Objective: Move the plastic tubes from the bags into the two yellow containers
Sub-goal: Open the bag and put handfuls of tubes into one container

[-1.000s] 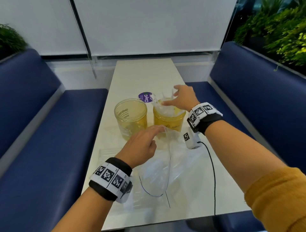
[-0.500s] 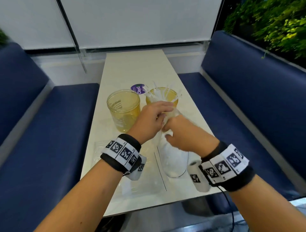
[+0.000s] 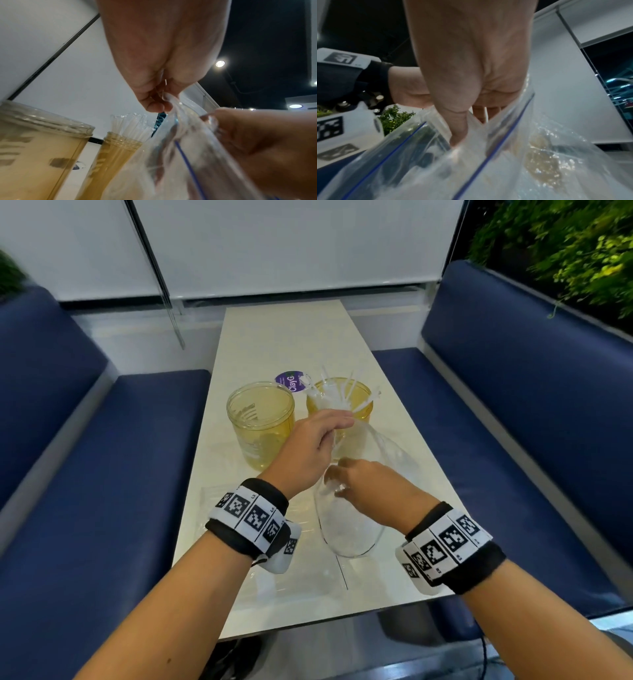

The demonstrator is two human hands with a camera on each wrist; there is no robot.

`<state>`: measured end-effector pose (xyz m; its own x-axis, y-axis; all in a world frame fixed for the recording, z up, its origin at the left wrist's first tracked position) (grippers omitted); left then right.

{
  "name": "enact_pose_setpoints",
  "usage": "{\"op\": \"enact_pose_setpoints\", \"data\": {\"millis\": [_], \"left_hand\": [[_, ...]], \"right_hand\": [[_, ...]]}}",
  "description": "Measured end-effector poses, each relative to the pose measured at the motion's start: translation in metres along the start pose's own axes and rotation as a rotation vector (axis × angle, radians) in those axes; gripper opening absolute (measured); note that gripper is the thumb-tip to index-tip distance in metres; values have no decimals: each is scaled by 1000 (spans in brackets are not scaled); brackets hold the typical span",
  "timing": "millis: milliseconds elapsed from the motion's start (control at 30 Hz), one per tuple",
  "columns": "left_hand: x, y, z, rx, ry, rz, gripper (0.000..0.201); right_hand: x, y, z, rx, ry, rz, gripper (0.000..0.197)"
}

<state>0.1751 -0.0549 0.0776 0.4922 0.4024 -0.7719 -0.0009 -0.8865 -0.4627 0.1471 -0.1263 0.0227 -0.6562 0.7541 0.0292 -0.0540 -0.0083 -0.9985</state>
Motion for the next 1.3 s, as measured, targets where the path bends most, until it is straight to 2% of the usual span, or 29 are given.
{"op": "enact_pose_setpoints", "data": {"millis": [100,200,300,400,500,567,667,733,800,867,900,967,1033,1067,1133,1167,1233,1300], "left_hand": [[8,1,7,27,-100,111,49],[11,4,16,91,-143,210,67],[11,7,22,146,-137,328,66],[19,12,28,116,-176,265,69],[22,20,25,17,-187,266,74],[20,22,20,-85,-156,294,65],[23,15,16,-258,-181,281,37],[24,15,15,-285,-167,313,35],[25,19,14,-265,-158,318,31],[27,21,15,-261,-170,314,22],[27,21,15,-264,-175,321,17],[28,21,14,-275,-191,308,19],[32,22,12,-266,-241,254,24],[33,21,13,-268,-257,246,25],[31,18,16,-291,-257,265,17],[26,14,17,-298,-236,285,5],[21,6,19,-328,-196,309,23],[19,2,19,-324,-182,342,24]], "right_hand": [[-8,-22,-3,-86,43,-39,30],[-16,-46,-2,-189,83,-153,30],[-23,-67,0,-265,114,-276,26],[-28,-81,0,-281,157,-340,18],[-22,-98,-1,-307,156,-377,30],[-16,-110,-3,-334,139,-389,33],[-10,-124,-3,-406,129,-345,28],[-9,-136,-2,-461,150,-224,39],[-9,-153,1,-555,153,-242,54],[-2,-170,-1,-670,82,-329,49],[3,-172,-6,-681,34,-331,44],[15,-157,-23,-586,-14,-257,37],[20,-135,-34,-470,1,-158,38],[19,-130,-36,-460,7,-162,37],[15,-132,-31,-523,0,-240,37],[11,-136,-28,-583,11,-245,47],[-1,-137,-23,-661,104,-177,66],[-11,-124,-28,-609,211,-126,64]]}}
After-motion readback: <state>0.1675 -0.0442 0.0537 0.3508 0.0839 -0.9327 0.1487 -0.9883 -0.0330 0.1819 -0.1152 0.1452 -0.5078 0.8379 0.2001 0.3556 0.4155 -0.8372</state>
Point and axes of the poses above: each hand's wrist, its own z-axis away from the middle knuckle, its own y-axis out of the palm, x = y × z, the point moved 10 cm from there along -z, towards the middle knuckle, and after that the axes turned 9 degrees about z, right-handed, at the moved point
